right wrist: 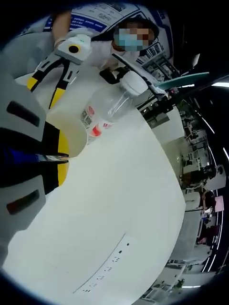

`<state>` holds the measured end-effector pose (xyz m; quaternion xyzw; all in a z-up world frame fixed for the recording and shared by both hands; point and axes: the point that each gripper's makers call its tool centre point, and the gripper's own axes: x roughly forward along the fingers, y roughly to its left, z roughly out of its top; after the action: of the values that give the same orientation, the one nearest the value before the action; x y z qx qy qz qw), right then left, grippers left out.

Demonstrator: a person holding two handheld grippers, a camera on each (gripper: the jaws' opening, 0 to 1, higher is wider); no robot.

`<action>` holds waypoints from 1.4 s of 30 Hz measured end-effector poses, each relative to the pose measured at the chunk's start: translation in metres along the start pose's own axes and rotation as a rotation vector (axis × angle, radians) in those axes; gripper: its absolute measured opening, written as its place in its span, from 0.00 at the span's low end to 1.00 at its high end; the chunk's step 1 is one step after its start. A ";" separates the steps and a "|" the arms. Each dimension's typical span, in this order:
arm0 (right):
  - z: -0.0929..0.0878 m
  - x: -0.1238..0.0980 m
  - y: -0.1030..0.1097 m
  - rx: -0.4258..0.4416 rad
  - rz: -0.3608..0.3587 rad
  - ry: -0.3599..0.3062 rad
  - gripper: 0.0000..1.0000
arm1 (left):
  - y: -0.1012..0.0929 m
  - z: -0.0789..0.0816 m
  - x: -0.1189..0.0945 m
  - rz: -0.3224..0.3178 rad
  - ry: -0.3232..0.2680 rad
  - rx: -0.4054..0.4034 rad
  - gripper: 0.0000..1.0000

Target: Arrange the tabletop items into an orderly group along one side of the table until the central work area is clear of visible clutter.

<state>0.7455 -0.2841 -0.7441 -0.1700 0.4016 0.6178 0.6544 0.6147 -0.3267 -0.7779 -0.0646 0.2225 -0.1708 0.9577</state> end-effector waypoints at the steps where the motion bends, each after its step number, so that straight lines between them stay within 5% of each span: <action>1: -0.001 0.000 0.000 0.010 -0.002 0.000 0.04 | 0.000 0.000 0.000 0.001 -0.001 0.000 0.34; 9: 0.003 -0.023 0.001 -0.019 0.005 -0.084 0.25 | -0.001 -0.001 0.000 0.003 0.003 -0.015 0.35; 14: -0.003 -0.044 -0.002 0.065 0.041 -0.159 0.38 | -0.005 0.005 0.004 -0.005 -0.002 -0.038 0.36; 22: -0.038 -0.070 -0.023 0.034 -0.031 -0.153 0.52 | -0.015 0.019 0.009 -0.029 -0.013 -0.054 0.38; 27: -0.051 -0.082 -0.030 -0.013 -0.076 -0.142 0.53 | -0.023 0.031 0.015 -0.052 -0.010 -0.191 0.39; 36: -0.079 -0.096 -0.040 0.030 -0.102 -0.131 0.54 | -0.027 0.053 0.031 -0.038 -0.034 -0.300 0.38; 38: -0.086 -0.096 -0.044 0.039 -0.107 -0.125 0.54 | -0.029 0.056 0.036 -0.036 -0.035 -0.275 0.39; 42: -0.104 -0.099 -0.052 0.073 -0.123 -0.103 0.53 | -0.031 0.053 0.050 -0.038 0.008 -0.305 0.39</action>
<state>0.7707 -0.4344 -0.7497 -0.1386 0.3784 0.5694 0.7165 0.6712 -0.3712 -0.7448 -0.2126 0.2484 -0.1533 0.9325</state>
